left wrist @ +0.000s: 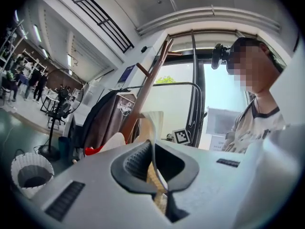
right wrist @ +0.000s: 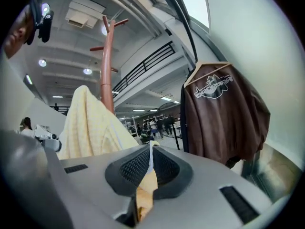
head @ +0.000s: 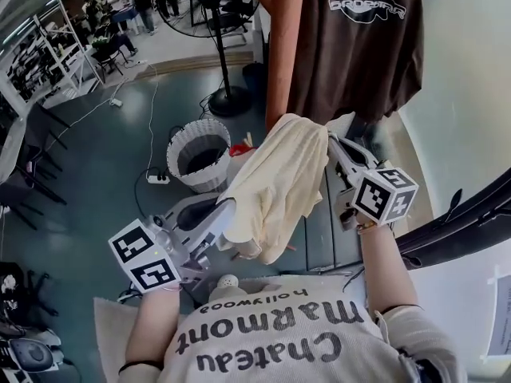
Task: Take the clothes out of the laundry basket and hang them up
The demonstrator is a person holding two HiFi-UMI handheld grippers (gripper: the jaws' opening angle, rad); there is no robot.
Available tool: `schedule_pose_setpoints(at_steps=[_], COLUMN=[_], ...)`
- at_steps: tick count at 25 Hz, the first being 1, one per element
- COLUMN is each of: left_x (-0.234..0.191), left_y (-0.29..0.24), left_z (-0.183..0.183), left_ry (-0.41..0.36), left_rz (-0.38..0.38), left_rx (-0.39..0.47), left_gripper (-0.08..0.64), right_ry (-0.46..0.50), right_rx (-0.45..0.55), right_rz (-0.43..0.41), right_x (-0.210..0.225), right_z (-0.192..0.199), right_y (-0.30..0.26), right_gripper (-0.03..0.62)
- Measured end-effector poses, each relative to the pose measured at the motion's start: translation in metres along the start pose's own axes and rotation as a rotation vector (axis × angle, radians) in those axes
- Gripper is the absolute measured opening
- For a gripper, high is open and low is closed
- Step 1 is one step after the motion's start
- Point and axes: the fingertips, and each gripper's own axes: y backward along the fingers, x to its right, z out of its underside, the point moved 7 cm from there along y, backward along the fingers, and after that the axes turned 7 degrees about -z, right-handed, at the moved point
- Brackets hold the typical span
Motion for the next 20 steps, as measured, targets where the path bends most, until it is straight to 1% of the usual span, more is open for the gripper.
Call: schedule_pose_setpoints(at_steps=[3,5,8,10,11,13,15,16,18,19,20], left_x=[-0.004,-0.004,-0.002,-0.001,0.000,0.002,0.001,-0.001,-0.007,-0.010,-0.015], left_y=[0.001,-0.001,-0.017,-0.030,-0.036,-0.042,-0.039,-0.035,-0.025,-0.020,-0.014], left_z=[0.015,0.022,0.035,0.045,0.049,0.053,0.050,0.048,0.043,0.042,0.041], left_ry=[-0.045,-0.046,-0.021,-0.023,-0.031,-0.074,-0.120,-0.118,-0.069,-0.041,-0.021], left_rz=[-0.003,0.017,0.077,0.125,0.137,0.118,0.068,0.048,0.019,0.002,-0.018], left_rx=[-0.040,-0.060,-0.096,-0.130,-0.138,-0.123,-0.076,-0.049,-0.002,0.013,0.022], left_gripper=[0.014,0.014,0.014,0.014,0.014,0.014,0.014,0.014,0.023,0.062,0.120], right_ry=[0.002,-0.019,-0.071,-0.085,-0.084,-0.077,-0.083,-0.091,-0.105,-0.108,-0.110], right_rx=[-0.012,-0.008,0.003,0.009,0.013,0.029,0.055,0.069,0.092,0.102,0.113], right_rz=[-0.061,-0.079,-0.114,-0.130,-0.131,-0.118,-0.085,-0.063,-0.015,0.009,0.030], right_x=[-0.024,-0.035,-0.036,-0.038,-0.041,-0.049,-0.056,-0.059,-0.062,-0.063,-0.064], right_z=[0.016,0.020,0.025,0.031,0.035,0.040,0.043,0.044,0.045,0.045,0.046], right_y=[-0.006,-0.005,-0.004,-0.003,-0.002,-0.001,-0.002,-0.003,-0.003,-0.002,-0.002], right_gripper=[0.032,0.032,0.032,0.032,0.032,0.032,0.033,0.034,0.034,0.034,0.034])
